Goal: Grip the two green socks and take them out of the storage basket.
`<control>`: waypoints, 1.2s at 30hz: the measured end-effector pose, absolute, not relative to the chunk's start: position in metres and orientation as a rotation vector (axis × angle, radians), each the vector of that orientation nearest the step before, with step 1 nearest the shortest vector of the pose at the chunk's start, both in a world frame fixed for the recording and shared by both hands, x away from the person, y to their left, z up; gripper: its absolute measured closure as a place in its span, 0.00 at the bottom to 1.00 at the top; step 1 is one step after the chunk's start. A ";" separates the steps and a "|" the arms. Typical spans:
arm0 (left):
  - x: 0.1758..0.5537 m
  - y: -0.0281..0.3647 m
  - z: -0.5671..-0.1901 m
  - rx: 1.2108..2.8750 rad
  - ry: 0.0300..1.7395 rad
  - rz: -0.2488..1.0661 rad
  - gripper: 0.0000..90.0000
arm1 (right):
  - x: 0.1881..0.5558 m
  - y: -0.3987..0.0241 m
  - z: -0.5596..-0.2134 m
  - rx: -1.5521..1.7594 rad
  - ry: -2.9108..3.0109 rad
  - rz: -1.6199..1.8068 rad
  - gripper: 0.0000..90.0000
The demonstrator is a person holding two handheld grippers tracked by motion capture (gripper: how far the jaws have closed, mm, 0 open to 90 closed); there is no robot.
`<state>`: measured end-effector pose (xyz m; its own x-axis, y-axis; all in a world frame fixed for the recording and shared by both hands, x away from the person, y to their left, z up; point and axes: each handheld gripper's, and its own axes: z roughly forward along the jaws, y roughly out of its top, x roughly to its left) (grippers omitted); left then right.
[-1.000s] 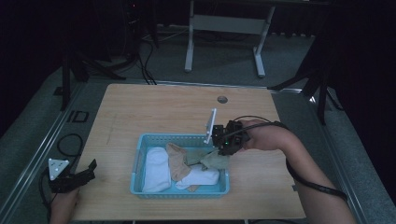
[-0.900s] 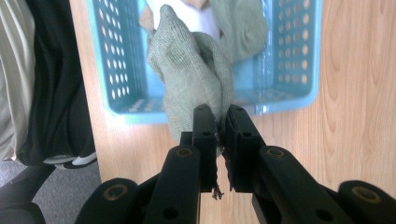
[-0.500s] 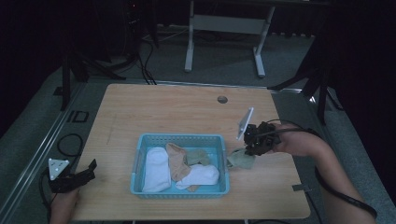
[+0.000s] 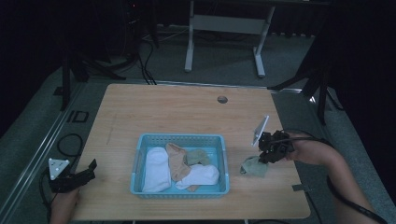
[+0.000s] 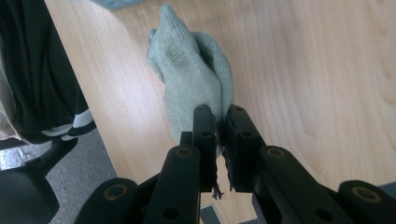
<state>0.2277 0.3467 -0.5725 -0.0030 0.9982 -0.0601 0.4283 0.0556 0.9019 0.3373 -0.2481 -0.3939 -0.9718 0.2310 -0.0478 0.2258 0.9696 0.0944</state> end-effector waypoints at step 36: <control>0.228 0.347 -0.573 1.484 1.545 0.911 0.01 | 0.364 -0.241 -0.453 0.393 3.082 0.021 0.71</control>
<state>0.2279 0.3468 -0.5726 -0.0011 0.9981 -0.0615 0.4296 0.0560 0.9013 0.3641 -0.2406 -0.4535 -0.9674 0.2509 -0.0329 0.2505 0.9680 0.0175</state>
